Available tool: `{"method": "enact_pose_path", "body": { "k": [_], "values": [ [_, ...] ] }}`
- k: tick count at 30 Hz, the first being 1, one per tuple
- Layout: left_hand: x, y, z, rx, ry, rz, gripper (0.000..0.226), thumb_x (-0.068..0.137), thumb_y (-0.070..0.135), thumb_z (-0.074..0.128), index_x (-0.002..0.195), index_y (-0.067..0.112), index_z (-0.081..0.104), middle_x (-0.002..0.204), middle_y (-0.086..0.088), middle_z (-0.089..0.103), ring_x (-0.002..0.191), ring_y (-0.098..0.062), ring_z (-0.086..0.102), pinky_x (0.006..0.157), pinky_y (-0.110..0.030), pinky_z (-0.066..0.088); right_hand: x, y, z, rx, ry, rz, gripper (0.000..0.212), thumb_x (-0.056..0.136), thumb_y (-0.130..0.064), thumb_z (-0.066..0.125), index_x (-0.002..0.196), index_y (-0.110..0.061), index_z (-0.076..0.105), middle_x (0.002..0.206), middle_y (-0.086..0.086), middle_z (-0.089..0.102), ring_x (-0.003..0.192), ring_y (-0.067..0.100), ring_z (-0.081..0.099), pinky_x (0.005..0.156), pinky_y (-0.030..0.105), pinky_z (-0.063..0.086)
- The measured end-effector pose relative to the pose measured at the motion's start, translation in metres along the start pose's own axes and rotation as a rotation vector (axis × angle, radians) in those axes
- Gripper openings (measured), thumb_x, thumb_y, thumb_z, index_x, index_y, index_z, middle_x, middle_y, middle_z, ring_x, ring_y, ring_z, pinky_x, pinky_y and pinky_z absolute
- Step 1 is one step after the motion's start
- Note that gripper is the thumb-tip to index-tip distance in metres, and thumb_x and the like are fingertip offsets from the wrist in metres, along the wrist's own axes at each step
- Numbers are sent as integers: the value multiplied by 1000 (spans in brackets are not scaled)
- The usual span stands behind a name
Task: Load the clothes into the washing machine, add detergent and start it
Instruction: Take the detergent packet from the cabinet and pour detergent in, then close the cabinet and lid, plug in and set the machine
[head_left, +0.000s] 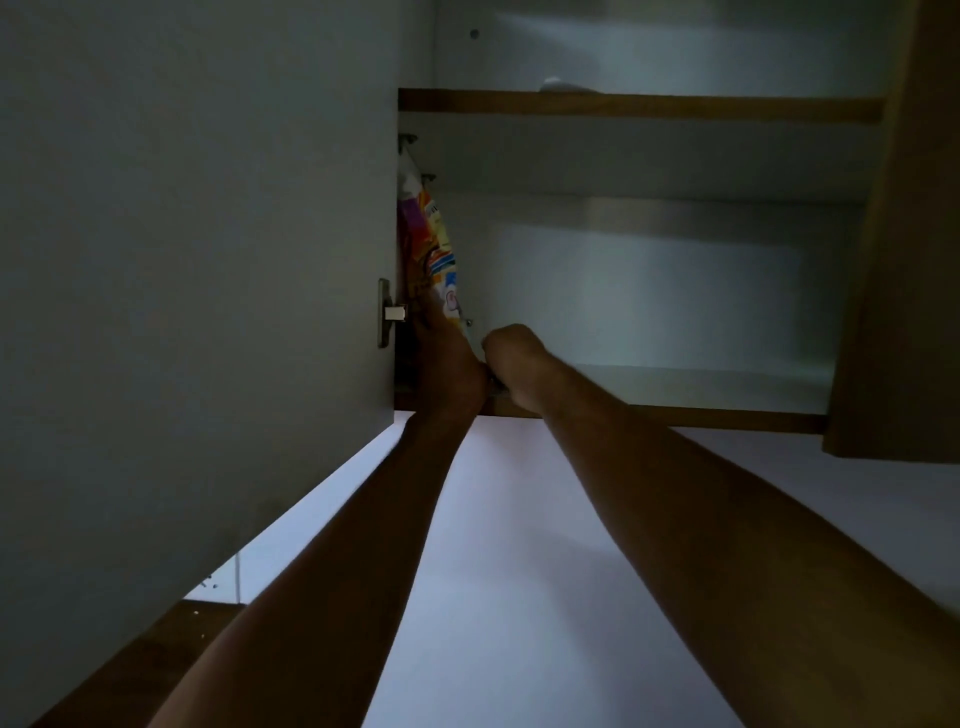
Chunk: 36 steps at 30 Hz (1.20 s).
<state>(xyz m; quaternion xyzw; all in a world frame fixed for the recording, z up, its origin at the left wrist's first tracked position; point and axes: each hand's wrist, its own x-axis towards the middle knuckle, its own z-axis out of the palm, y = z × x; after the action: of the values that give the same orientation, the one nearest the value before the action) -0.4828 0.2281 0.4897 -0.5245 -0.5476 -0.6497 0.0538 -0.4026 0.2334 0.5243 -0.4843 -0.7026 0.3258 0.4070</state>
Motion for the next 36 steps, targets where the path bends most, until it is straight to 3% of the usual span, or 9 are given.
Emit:
{"method": "enact_pose_path", "body": {
  "k": [5, 11, 15, 18, 21, 25, 28, 33, 36],
  "values": [
    [-17, 28, -17, -151, -75, -143, 91, 82, 1, 68, 155, 18, 16, 155, -10, 25, 143, -26, 28, 114, -36, 33, -23, 3, -7, 94, 173, -30, 40, 102, -27, 42, 115, 5, 61, 109, 18, 64, 91, 24, 57, 72, 30, 48],
    [-62, 65, -48, -120, 35, -2, 54, 89, 7, 62, 140, 15, 48, 149, -7, 38, 137, -24, 38, 109, -32, 40, -69, -2, -29, 187, 382, -145, 51, 102, -47, 32, 113, -6, 60, 95, 6, 60, 83, 17, 56, 58, 24, 38],
    [-76, 102, -65, -230, 45, 15, 35, 93, 10, 56, 127, 19, 58, 140, -5, 50, 128, -23, 48, 104, -42, 47, -110, -14, -45, 201, 436, -255, 47, 103, -47, 32, 126, -11, 52, 105, 1, 58, 92, 13, 54, 64, 21, 37],
    [-102, 133, -86, -231, 86, 198, 32, 93, 9, 52, 122, 18, 60, 130, -2, 55, 113, -12, 54, 96, -34, 51, -145, -24, -55, 175, 458, -365, 46, 102, -46, 33, 127, -12, 51, 112, 0, 60, 97, 12, 57, 69, 17, 43],
    [-130, 156, -115, -48, 142, 447, 31, 94, 18, 48, 122, 12, 61, 125, -5, 59, 115, -16, 55, 98, -38, 49, -178, -26, -63, 76, 536, -465, 49, 101, -49, 36, 132, -14, 50, 130, 6, 58, 116, 18, 56, 97, 28, 47],
    [-163, 184, -174, 312, 249, 684, 46, 97, 37, 41, 128, 8, 59, 135, -13, 57, 130, -26, 49, 114, -50, 31, -229, -34, -67, -240, 660, -621, 53, 99, -46, 45, 140, -12, 43, 143, 8, 47, 131, 20, 43, 104, 23, 36],
    [-185, 204, -230, 476, 293, 726, 44, 97, 38, 40, 128, 15, 60, 144, -10, 49, 142, -24, 35, 119, -53, 16, -265, -48, -58, -265, 691, -733, 55, 99, -47, 46, 140, -10, 42, 144, 9, 46, 132, 20, 41, 99, 18, 30],
    [-207, 225, -313, 594, 329, 760, 34, 95, 34, 46, 116, 19, 67, 144, -8, 48, 142, -24, 33, 120, -49, 16, -312, -92, -25, -284, 655, -843, 58, 101, -45, 44, 146, -10, 36, 154, 10, 35, 142, 23, 32, 113, 32, 30],
    [-213, 234, -346, 595, 336, 762, 34, 95, 36, 45, 113, 19, 69, 142, -7, 50, 140, -24, 36, 118, -47, 22, -335, -117, -9, -382, 647, -961, 67, 97, -50, 30, 147, -6, 34, 156, 12, 32, 145, 24, 27, 119, 36, 25]
  ]
}}
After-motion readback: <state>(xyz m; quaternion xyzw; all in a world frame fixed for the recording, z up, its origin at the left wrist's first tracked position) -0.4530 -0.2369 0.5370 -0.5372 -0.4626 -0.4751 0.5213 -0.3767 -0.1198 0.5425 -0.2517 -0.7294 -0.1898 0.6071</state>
